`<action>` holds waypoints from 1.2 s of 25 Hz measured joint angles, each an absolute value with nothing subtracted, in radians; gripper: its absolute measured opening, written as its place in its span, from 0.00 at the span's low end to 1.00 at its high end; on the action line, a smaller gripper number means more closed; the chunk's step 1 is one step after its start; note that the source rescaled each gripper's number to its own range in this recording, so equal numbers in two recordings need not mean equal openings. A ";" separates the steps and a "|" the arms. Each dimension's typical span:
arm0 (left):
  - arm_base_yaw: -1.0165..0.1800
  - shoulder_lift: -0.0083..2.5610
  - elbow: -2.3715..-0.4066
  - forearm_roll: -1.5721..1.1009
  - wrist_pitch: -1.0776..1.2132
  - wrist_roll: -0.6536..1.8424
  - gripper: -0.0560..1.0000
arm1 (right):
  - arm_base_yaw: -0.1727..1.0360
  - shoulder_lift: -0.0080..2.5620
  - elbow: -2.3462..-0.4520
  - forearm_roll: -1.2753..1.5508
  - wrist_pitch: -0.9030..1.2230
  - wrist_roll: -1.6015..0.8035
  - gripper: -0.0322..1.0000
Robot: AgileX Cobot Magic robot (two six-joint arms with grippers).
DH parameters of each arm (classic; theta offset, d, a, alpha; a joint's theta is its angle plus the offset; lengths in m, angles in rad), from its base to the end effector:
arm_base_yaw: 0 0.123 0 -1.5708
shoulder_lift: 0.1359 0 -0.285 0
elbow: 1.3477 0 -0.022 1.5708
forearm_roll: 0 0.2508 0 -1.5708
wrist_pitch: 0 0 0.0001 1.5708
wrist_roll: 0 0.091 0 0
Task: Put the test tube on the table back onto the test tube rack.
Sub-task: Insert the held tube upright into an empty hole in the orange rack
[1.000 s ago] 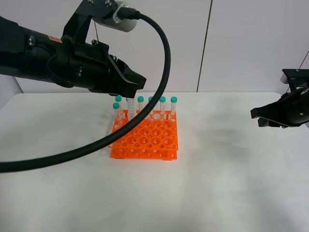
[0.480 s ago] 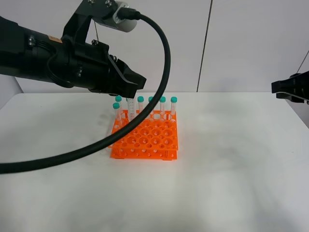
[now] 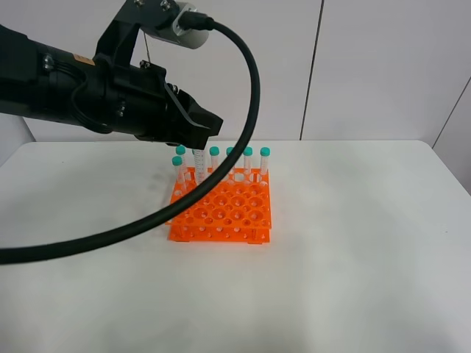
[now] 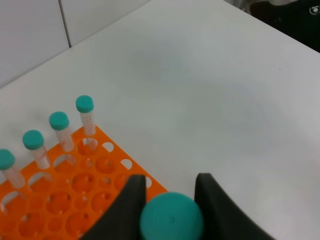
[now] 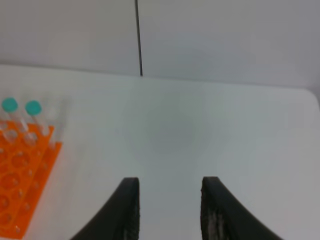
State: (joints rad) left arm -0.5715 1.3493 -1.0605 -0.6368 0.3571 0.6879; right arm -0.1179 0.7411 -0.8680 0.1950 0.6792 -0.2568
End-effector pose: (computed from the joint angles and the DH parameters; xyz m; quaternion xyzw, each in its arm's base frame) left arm 0.2455 -0.1805 0.3361 0.3247 0.7912 -0.2107 0.4734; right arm 0.1395 -0.0054 0.3771 -0.0265 0.8472 -0.0071 0.5306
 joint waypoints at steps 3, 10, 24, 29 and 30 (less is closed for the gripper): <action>-0.571 1.349 -1.060 -0.637 0.355 0.688 0.06 | -0.118 0.651 -0.865 0.195 0.695 -0.257 0.43; -0.571 1.349 -1.060 -0.637 0.351 0.688 0.06 | -0.118 0.499 -0.799 0.196 0.750 -0.242 0.43; -0.571 1.349 -1.060 -0.637 0.351 0.688 0.06 | -0.118 0.239 -0.787 0.036 0.911 -0.150 0.43; -0.571 1.349 -1.060 -0.637 0.351 0.688 0.06 | -0.118 0.193 -0.781 0.035 0.980 -0.145 0.43; -0.571 1.349 -1.060 -0.637 0.351 0.688 0.06 | -0.118 0.182 -0.773 0.041 0.989 -0.144 0.43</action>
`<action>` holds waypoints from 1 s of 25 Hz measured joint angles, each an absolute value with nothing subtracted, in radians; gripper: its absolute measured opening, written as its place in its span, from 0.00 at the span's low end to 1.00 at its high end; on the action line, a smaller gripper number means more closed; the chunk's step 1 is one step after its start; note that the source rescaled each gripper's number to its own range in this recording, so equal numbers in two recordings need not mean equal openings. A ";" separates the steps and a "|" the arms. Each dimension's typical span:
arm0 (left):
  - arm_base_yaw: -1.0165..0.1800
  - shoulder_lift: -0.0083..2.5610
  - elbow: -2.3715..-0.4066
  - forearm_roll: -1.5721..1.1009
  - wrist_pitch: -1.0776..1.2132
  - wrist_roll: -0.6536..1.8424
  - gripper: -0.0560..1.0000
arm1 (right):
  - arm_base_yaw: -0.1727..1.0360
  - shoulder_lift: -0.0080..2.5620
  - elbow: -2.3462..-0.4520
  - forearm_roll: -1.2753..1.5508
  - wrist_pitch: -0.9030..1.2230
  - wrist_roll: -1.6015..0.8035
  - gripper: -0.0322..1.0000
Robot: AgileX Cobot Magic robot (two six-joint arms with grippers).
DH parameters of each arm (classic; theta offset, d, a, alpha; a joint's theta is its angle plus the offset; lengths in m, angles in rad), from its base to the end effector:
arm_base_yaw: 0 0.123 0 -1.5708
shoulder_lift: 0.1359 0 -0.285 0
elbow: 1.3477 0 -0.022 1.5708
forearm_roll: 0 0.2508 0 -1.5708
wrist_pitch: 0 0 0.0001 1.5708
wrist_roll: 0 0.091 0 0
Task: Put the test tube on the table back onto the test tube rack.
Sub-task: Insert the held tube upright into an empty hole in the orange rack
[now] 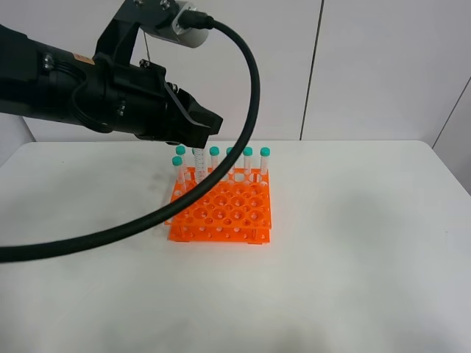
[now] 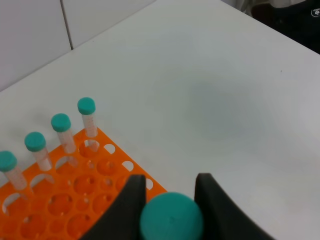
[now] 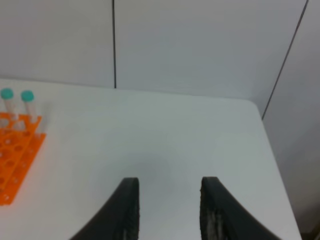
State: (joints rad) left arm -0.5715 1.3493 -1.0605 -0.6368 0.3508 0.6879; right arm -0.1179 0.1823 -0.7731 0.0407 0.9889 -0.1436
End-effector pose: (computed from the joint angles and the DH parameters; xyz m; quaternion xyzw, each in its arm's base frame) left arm 0.2459 -0.1803 0.3365 0.3233 0.7905 -0.2099 0.4760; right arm -0.0022 0.0034 0.3587 -0.0114 0.8078 -0.0566 0.5866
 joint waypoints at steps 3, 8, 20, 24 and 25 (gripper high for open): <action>-0.571 1.349 -1.060 -0.637 0.351 0.688 0.06 | -0.118 0.128 -0.722 0.054 1.011 -0.123 0.43; -0.571 1.349 -1.060 -0.637 0.351 0.688 0.06 | -0.118 0.005 -0.623 0.079 1.040 -0.115 0.43; -0.571 1.349 -1.060 -0.637 0.358 0.688 0.06 | -0.118 -0.005 -0.598 0.080 1.088 -0.144 0.43; -0.571 1.349 -1.060 -0.637 0.362 0.688 0.06 | -0.103 -0.005 -0.598 0.080 1.081 -0.144 0.43; -0.571 1.349 -1.060 -0.637 0.367 0.688 0.06 | -0.089 -0.005 -0.598 0.082 1.081 -0.143 0.43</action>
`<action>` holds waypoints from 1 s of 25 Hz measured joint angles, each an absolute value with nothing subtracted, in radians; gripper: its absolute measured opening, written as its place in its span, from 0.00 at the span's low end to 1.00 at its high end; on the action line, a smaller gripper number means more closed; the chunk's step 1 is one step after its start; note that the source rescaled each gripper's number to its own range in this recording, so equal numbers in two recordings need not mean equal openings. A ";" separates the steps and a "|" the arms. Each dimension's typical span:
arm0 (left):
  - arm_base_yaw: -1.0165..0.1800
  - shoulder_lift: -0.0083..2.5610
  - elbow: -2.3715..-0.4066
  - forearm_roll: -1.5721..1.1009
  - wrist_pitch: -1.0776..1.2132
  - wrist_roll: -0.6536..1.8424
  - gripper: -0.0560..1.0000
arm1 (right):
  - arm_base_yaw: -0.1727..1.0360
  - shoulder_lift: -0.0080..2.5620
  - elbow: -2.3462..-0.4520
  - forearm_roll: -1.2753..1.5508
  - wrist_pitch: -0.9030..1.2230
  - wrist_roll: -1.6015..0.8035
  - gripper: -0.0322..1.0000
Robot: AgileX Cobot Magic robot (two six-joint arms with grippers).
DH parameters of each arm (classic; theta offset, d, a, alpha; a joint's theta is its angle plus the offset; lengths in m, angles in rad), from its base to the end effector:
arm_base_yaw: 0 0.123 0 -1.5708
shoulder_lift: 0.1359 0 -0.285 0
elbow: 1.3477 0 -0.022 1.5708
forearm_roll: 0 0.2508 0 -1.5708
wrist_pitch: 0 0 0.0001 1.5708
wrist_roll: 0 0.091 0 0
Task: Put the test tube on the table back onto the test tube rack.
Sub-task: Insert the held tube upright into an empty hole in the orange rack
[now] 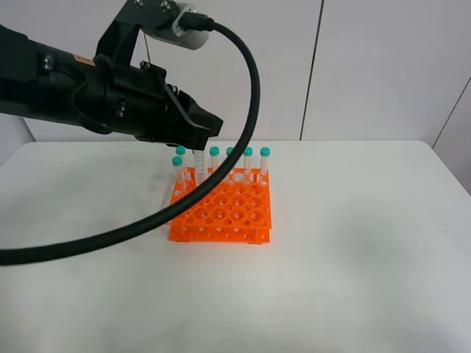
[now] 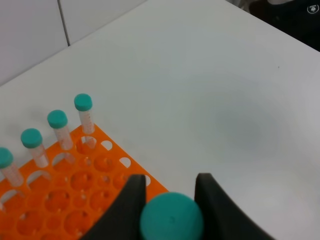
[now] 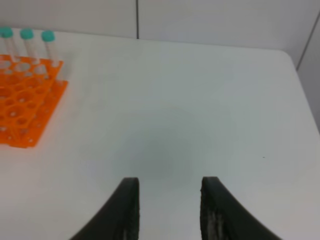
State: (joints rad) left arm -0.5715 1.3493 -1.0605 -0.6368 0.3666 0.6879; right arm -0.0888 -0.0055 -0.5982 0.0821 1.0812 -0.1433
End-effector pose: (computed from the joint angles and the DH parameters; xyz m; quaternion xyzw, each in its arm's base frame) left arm 0.2449 -0.1806 0.3355 0.3269 0.7923 -0.2119 0.4695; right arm -0.0187 0.0083 0.3023 -0.0267 0.8297 -0.0238 0.5571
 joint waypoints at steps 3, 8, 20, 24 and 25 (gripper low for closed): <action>-0.571 1.349 -1.060 -0.637 0.369 0.688 0.06 | -0.047 -0.005 -0.598 0.087 1.082 -0.132 0.43; -0.571 1.349 -1.060 -0.637 0.370 0.688 0.06 | -0.021 -0.005 -0.590 0.081 1.080 -0.081 0.43; -0.571 1.349 -1.060 -0.637 0.374 0.688 0.06 | -0.019 -0.005 -0.496 0.080 1.034 -0.051 0.43; -0.571 1.349 -1.060 -0.637 0.373 0.688 0.06 | -0.019 -0.005 -0.496 0.087 1.031 -0.050 0.43; -0.571 1.349 -1.060 -0.637 0.373 0.688 0.06 | -0.019 -0.005 -0.496 0.087 1.031 -0.050 0.43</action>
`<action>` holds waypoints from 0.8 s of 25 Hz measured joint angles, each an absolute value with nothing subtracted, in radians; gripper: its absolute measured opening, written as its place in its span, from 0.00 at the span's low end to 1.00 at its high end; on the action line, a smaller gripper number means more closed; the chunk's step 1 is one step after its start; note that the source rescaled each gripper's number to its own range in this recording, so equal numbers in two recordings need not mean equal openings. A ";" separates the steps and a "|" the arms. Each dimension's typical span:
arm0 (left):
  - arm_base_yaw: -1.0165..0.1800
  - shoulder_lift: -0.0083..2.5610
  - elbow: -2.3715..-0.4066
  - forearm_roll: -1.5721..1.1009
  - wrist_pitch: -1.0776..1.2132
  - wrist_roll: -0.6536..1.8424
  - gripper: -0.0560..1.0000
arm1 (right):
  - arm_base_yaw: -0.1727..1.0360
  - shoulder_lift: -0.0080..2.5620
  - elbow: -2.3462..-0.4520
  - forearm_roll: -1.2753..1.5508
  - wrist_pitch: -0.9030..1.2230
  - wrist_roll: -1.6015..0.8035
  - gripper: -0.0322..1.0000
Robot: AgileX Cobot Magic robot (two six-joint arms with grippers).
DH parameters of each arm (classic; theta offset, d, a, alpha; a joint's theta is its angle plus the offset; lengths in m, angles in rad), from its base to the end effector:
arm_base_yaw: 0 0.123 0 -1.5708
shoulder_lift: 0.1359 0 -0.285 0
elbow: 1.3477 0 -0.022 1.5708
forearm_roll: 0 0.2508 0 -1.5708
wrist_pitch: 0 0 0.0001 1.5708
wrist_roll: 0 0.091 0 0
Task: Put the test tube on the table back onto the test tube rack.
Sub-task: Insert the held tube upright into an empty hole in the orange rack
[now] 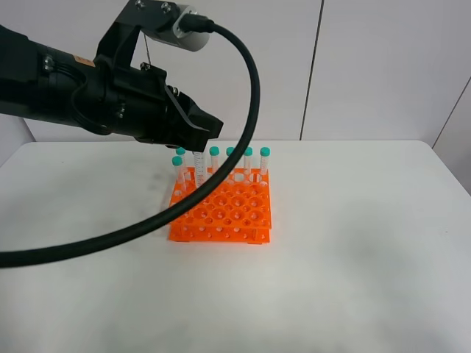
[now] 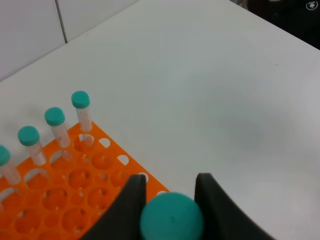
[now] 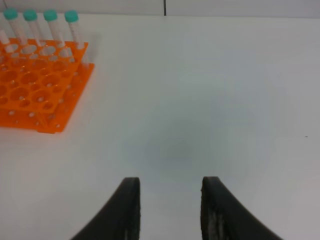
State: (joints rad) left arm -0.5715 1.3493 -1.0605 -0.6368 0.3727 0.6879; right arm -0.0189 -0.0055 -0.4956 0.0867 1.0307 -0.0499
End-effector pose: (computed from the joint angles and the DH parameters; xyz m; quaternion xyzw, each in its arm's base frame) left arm 0.2445 -0.1807 0.3352 0.3283 0.7930 -0.2127 0.4670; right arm -0.0040 0.0068 0.2787 -0.0141 0.8441 0.0249 0.5354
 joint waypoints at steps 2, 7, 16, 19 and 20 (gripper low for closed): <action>-0.571 1.349 -1.060 -0.637 0.373 0.688 0.06 | -0.019 -0.005 -0.496 0.087 1.031 -0.050 0.43; -0.571 1.349 -1.060 -0.637 0.373 0.688 0.06 | -0.019 -0.005 -0.496 0.087 1.031 -0.047 0.43; -0.571 1.349 -1.060 -0.637 0.372 0.690 0.06 | -0.019 -0.005 -0.496 0.088 1.031 -0.047 0.43; -0.571 1.349 -1.060 -0.637 0.368 0.692 0.06 | -0.019 -0.005 -0.496 0.088 1.031 -0.047 0.43; -0.571 1.349 -1.060 -0.634 0.362 0.691 0.06 | -0.019 -0.005 -0.496 0.088 1.031 -0.047 0.43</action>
State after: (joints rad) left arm -0.5715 1.3493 -1.0605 -0.6344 0.3623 0.6913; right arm -0.0189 -0.0055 -0.4956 0.0879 1.0307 -0.0470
